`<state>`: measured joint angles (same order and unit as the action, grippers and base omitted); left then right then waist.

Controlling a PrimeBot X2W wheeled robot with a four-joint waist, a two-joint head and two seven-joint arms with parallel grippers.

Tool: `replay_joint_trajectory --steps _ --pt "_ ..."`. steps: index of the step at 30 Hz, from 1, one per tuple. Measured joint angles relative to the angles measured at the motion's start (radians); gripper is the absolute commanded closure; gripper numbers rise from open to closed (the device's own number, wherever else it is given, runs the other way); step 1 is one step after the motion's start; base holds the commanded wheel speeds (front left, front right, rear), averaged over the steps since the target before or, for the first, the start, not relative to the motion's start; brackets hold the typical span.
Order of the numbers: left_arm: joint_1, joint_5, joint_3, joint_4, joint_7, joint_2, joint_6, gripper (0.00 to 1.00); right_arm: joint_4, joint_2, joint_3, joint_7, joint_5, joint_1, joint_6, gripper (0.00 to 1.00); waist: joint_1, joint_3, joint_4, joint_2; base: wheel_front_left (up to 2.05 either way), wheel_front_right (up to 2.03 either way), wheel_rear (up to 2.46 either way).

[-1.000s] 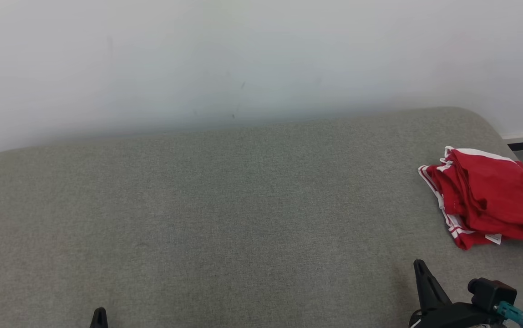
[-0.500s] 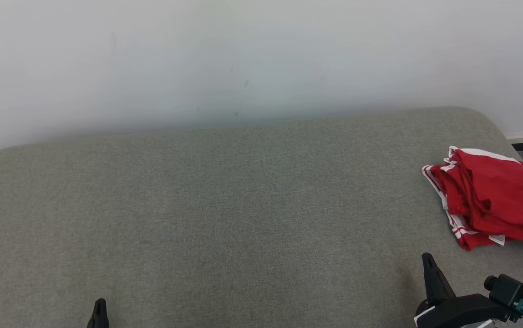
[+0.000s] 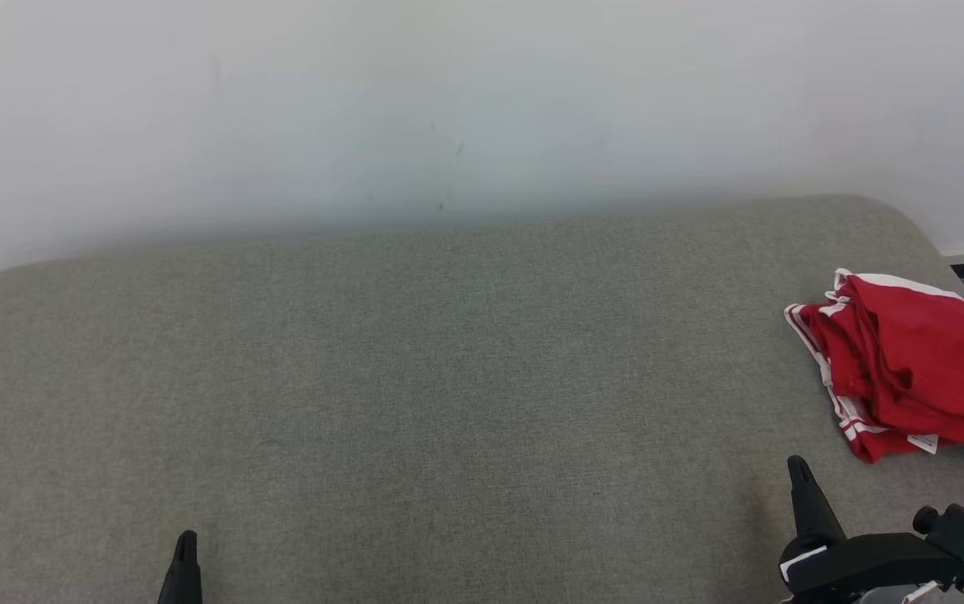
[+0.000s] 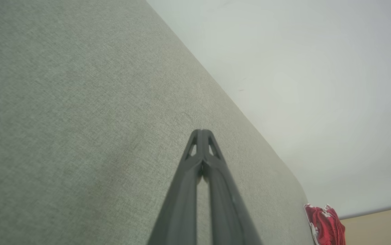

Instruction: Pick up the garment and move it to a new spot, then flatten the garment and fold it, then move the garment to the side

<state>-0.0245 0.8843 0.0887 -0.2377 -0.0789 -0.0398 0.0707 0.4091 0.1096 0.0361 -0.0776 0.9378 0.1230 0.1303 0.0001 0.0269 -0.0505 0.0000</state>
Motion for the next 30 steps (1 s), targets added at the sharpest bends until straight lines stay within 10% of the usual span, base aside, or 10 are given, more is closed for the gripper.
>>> replay_joint_trajectory --steps 30 --pt "0.058 0.320 0.011 -0.004 0.088 -0.003 0.027 1.00 -0.073 -0.026 -0.067 0.086 0.298 -0.004 0.000 1.00 0.0000 -0.011 0.018 0.0000 0.00 0.00 0.00"
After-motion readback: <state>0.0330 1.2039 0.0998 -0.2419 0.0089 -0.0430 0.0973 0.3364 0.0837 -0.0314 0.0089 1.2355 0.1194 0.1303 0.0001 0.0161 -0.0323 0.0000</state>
